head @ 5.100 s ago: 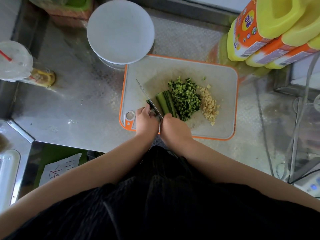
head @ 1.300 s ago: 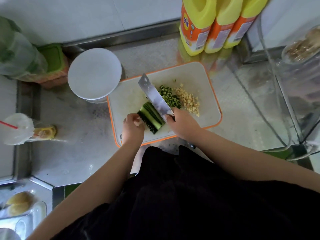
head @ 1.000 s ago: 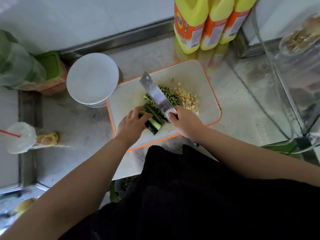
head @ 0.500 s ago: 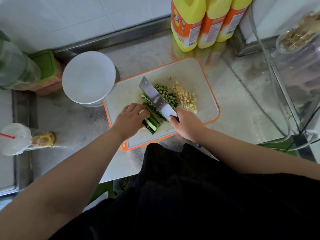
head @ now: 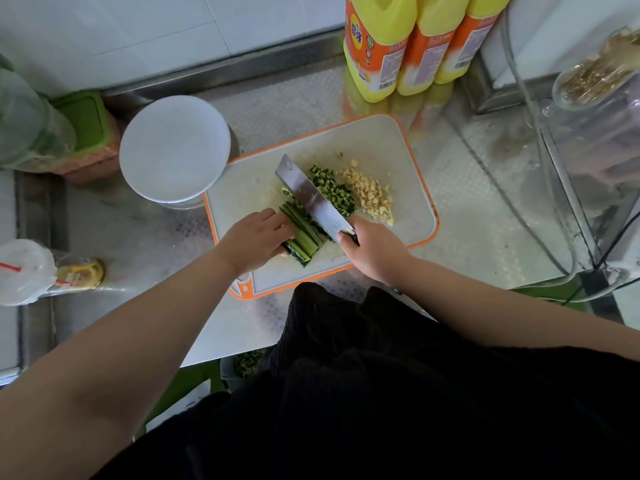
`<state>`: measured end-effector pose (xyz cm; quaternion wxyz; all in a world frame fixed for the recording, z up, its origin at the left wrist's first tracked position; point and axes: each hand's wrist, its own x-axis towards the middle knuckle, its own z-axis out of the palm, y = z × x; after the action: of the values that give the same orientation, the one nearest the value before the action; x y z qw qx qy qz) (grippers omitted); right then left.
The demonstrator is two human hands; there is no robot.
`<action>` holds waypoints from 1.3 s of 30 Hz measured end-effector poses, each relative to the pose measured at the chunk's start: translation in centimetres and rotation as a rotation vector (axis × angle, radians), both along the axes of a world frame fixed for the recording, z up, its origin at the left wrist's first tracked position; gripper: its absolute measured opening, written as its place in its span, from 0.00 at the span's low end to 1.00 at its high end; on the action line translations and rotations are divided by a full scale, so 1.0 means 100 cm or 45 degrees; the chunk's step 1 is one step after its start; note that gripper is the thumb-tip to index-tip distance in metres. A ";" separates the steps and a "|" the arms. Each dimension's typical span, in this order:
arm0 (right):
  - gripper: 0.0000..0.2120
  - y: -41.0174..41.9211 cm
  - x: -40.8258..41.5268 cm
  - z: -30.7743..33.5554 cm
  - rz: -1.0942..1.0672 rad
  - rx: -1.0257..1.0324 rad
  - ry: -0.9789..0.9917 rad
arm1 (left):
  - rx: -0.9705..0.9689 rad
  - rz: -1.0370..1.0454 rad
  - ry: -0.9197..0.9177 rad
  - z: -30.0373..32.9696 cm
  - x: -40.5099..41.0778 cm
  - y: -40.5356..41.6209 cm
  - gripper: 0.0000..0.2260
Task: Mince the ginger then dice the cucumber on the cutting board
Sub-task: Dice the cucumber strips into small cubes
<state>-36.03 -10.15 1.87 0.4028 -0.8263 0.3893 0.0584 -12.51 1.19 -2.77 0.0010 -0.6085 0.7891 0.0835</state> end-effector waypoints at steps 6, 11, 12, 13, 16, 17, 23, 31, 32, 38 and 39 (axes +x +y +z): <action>0.18 0.004 0.002 0.002 0.067 -0.059 0.046 | -0.212 -0.070 0.061 -0.017 0.007 0.019 0.13; 0.16 0.008 0.010 0.006 0.087 -0.006 0.093 | -0.248 -0.008 0.084 -0.018 0.003 0.025 0.13; 0.16 0.008 0.012 0.006 0.092 -0.011 0.110 | -0.232 0.005 0.096 -0.017 0.002 0.023 0.13; 0.17 0.009 0.014 0.007 0.101 -0.019 0.126 | -0.212 0.012 0.103 -0.014 0.001 0.022 0.10; 0.18 0.012 0.021 0.005 0.141 -0.014 0.152 | -0.189 0.005 0.126 -0.008 0.002 0.021 0.12; 0.17 0.013 0.023 0.003 0.151 0.004 0.155 | -0.160 0.005 0.110 -0.007 0.001 0.022 0.09; 0.15 0.017 0.038 -0.002 0.234 -0.040 0.230 | -0.126 0.194 0.135 -0.014 -0.012 0.033 0.14; 0.15 0.015 0.044 -0.003 0.167 -0.046 0.211 | 0.006 0.637 0.109 -0.014 -0.045 0.038 0.22; 0.14 0.014 0.042 -0.002 0.125 -0.071 0.168 | -0.017 0.649 0.112 -0.016 -0.045 0.036 0.21; 0.13 0.002 0.027 0.002 -0.143 -0.202 -0.129 | -0.197 0.732 0.150 -0.004 -0.032 0.012 0.17; 0.12 0.000 0.025 0.002 -0.185 -0.214 -0.147 | -0.110 0.691 0.115 -0.002 -0.027 0.006 0.21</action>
<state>-33.55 -10.16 2.11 0.3569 -0.8289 0.4277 -0.0516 -15.22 1.75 -2.97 -0.0827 -0.7927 0.5993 0.0741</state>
